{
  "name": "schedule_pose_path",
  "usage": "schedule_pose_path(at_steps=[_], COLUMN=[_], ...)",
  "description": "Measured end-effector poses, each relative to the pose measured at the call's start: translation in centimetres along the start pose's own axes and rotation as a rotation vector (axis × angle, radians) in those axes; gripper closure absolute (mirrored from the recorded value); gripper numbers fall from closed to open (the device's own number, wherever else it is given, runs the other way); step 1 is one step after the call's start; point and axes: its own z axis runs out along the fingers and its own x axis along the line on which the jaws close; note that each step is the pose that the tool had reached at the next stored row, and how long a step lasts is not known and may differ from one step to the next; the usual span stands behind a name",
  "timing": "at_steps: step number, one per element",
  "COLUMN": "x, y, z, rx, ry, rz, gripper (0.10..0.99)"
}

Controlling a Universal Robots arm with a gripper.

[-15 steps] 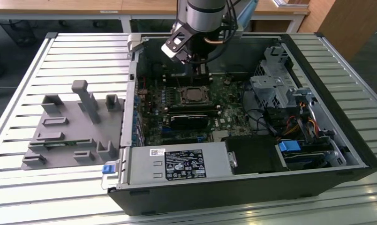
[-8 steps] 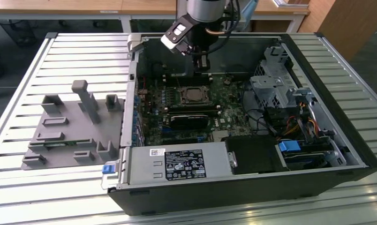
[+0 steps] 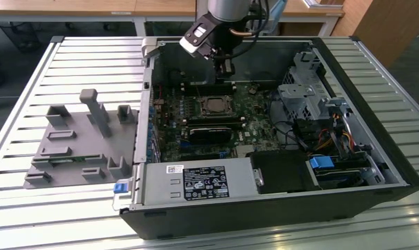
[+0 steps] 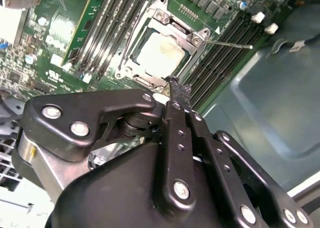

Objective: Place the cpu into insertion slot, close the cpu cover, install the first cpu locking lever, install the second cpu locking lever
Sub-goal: 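Install the first cpu locking lever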

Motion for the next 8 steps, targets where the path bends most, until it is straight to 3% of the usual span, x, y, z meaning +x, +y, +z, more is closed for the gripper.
schedule_pose_path(at_steps=[8], x=[0.0], y=[0.0], z=[0.01], rx=[0.008], ry=[0.0006], rz=[-0.146], gripper=[0.98])
